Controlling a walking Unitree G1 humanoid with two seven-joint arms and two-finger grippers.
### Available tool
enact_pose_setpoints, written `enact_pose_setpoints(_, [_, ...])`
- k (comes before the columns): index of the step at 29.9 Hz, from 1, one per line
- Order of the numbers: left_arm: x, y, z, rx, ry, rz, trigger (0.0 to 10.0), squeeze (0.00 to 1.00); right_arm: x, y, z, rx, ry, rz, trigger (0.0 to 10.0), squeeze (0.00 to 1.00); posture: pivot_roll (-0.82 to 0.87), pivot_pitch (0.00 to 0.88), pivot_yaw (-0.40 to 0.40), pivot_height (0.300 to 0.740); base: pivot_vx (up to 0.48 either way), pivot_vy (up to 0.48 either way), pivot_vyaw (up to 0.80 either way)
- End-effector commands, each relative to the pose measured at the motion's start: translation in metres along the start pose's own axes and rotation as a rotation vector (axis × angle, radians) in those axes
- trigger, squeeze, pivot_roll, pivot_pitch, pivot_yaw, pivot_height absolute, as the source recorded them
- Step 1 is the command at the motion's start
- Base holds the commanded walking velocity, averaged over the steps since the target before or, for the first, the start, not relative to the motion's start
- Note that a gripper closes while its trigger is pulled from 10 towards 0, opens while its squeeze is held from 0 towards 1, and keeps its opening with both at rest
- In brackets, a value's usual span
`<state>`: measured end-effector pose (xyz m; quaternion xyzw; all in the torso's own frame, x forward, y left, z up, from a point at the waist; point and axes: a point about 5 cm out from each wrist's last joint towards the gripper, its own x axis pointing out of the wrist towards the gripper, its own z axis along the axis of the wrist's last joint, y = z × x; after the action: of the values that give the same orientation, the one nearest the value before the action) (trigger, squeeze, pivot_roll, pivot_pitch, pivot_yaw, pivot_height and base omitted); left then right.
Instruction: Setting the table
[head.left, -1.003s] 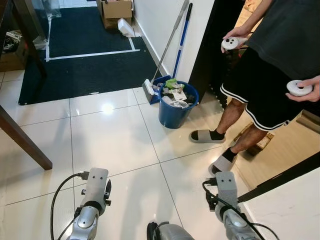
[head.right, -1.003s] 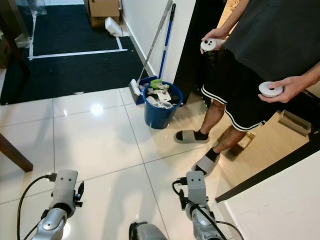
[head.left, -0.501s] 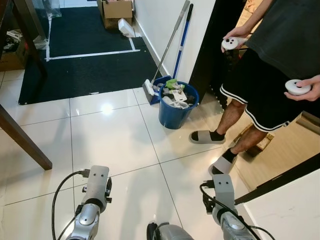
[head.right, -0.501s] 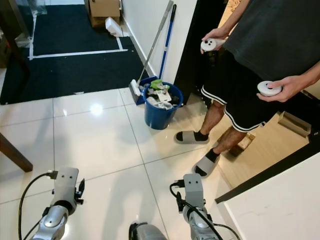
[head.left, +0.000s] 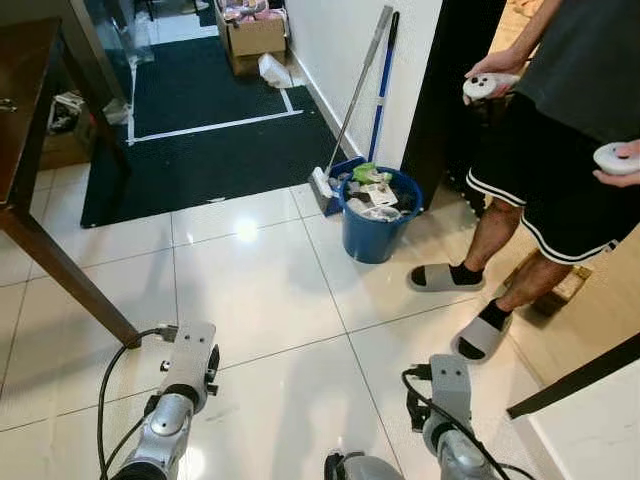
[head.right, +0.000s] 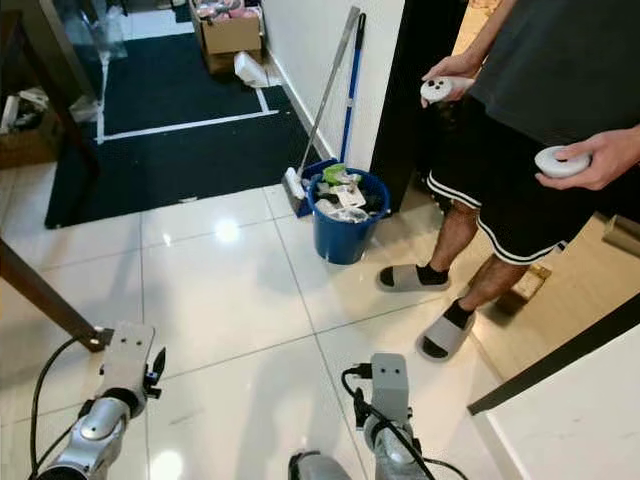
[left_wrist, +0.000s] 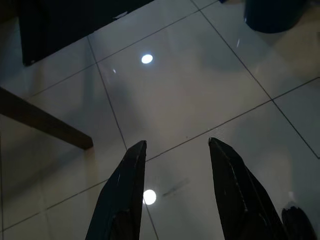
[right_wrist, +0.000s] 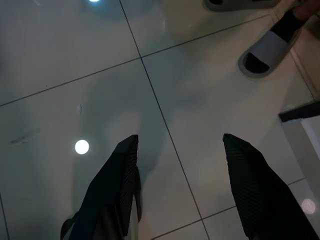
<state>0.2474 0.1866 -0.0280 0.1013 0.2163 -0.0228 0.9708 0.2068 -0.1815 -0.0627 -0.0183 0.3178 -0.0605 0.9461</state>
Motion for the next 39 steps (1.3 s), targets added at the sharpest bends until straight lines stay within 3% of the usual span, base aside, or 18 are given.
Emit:
enact_pose_setpoints(1, [0.000,0.000,-0.003,-0.002,0.024,-0.010,10.0,0.00,-0.002,-0.001,-0.004,0.011,0.009,-0.012,10.0,0.00,0.07,0.027,0.094,0.740,0.000,0.000,0.00])
enact_pose_setpoints(15, [0.000,-0.015,-0.001,-0.074,0.005,-0.059,10.0,0.00,0.002,-0.007,0.003,-0.020,-0.004,0.001,10.0,0.00,0.06,0.034,0.051,0.740,0.000,0.000,0.00])
enact_pose_setpoints(39, [0.001,-0.017,0.002,-0.108,-0.009,-0.069,10.0,0.00,0.003,-0.007,0.007,-0.032,-0.016,0.019,10.0,0.00,0.05,0.022,0.037,0.740,0.313,0.000,0.00])
